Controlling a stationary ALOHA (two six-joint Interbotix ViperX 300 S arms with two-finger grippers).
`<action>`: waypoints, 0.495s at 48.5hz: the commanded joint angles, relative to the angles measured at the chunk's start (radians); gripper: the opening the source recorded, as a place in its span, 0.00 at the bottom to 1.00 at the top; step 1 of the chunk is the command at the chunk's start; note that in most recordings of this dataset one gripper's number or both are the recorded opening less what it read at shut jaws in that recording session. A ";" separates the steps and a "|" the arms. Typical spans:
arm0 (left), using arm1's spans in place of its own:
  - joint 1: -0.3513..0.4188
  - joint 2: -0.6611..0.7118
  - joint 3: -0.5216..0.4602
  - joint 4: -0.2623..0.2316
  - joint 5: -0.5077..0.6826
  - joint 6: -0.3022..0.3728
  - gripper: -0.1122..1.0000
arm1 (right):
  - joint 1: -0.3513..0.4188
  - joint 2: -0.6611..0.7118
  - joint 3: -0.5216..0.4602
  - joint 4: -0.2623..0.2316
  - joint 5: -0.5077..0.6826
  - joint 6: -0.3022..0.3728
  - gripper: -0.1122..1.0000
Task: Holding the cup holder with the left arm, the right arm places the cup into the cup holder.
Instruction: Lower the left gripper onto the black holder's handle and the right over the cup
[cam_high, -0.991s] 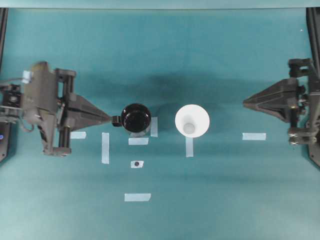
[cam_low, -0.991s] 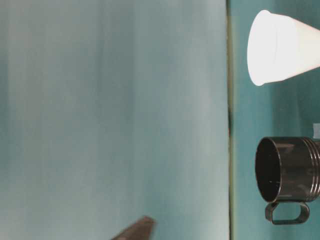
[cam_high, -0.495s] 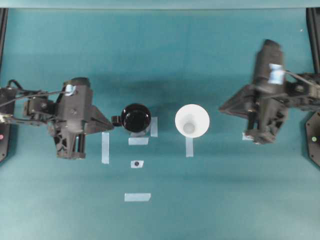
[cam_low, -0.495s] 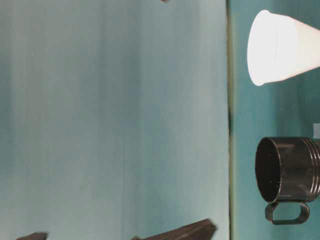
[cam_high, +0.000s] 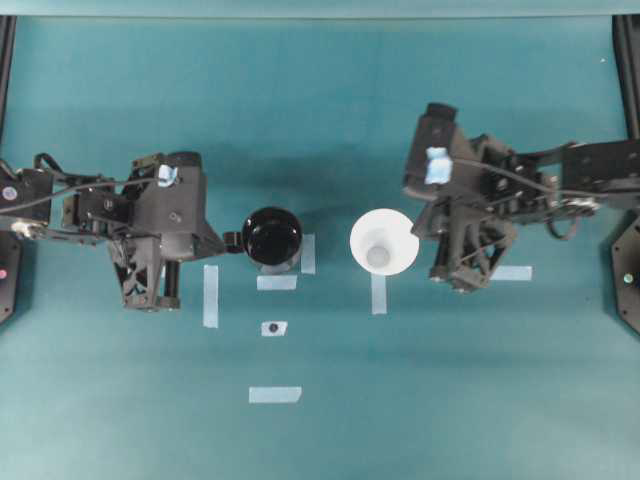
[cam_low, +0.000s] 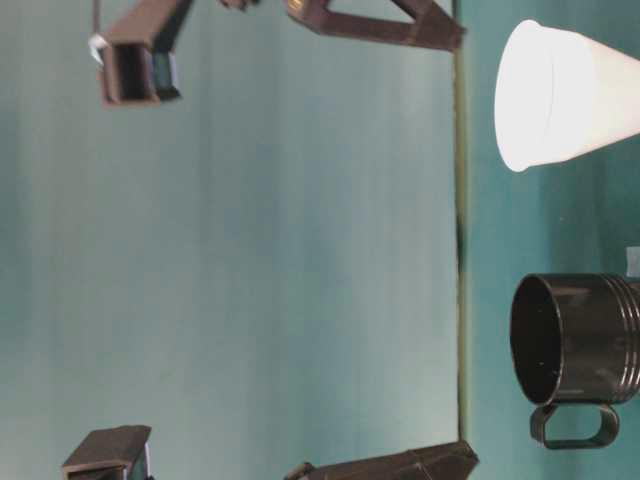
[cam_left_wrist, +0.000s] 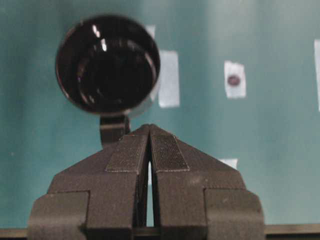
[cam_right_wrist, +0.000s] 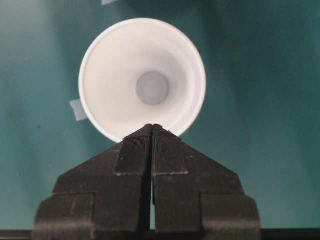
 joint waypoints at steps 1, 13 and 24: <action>0.002 -0.009 -0.020 0.002 -0.002 0.002 0.13 | -0.006 0.017 -0.029 0.000 -0.003 -0.006 0.11; 0.002 -0.017 -0.020 0.005 0.002 0.023 0.13 | -0.032 0.021 -0.043 -0.005 -0.014 -0.008 0.13; 0.026 -0.020 -0.017 0.005 0.003 0.028 0.13 | -0.051 0.021 -0.044 -0.009 -0.009 -0.008 0.32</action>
